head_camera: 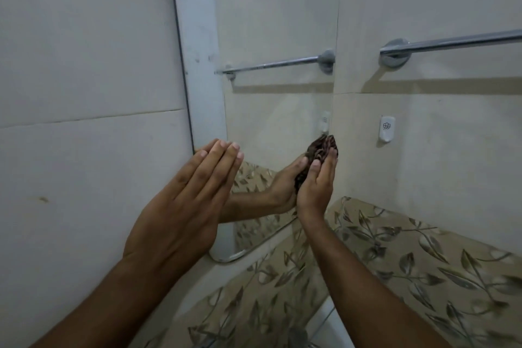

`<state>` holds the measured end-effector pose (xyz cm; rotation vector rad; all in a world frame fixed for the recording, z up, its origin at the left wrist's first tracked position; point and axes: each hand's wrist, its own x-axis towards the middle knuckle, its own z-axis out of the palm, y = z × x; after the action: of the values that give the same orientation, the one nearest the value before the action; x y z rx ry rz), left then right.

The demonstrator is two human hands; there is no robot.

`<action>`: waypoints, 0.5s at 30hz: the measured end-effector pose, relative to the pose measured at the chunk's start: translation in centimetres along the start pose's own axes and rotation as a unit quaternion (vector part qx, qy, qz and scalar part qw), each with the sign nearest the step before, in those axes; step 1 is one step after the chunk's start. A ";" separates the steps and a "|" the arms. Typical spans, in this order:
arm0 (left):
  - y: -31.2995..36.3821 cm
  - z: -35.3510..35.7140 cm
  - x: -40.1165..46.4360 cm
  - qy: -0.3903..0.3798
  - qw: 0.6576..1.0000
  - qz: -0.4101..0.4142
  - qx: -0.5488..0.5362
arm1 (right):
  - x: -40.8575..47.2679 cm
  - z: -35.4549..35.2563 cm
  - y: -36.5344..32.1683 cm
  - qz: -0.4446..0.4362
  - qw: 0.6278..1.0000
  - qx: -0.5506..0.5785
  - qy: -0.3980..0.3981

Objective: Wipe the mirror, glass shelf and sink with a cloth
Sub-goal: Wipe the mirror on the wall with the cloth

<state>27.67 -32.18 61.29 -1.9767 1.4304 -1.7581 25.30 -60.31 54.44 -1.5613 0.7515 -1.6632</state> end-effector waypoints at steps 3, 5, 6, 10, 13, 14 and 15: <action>0.1 -0.3 0.2 -0.001 1.000 -0.006 0.003 | 1.1 -0.4 0.2 0.023 1.000 -0.002 -0.009; 0.1 -0.5 0.1 0.000 1.000 -0.007 -0.005 | 0.7 -0.4 -0.1 0.056 0.998 -0.001 -0.008; 0.1 -0.5 0.1 0.003 1.000 -0.007 -0.010 | 0.1 -0.3 -0.4 0.069 0.998 -0.003 -0.006; 0.0 -0.6 0.1 0.011 0.999 -0.013 -0.038 | -5.1 -0.2 -2.1 0.058 0.998 0.003 -0.015; 0.1 -1.2 0.1 0.007 0.997 -0.016 -0.079 | -10.5 -0.5 -4.4 0.023 0.998 0.033 -0.049; 0.1 -1.4 0.1 0.010 0.995 -0.020 -0.093 | -12.2 -0.5 -5.3 0.002 0.997 0.045 -0.061; 0.1 -1.6 0.0 0.014 0.994 -0.028 -0.104 | -13.9 -0.7 -6.3 -0.023 0.995 0.058 -0.074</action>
<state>26.28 -31.54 61.73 -2.1196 1.6441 -1.7287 23.99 -45.38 51.57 -1.6093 0.5354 -1.5756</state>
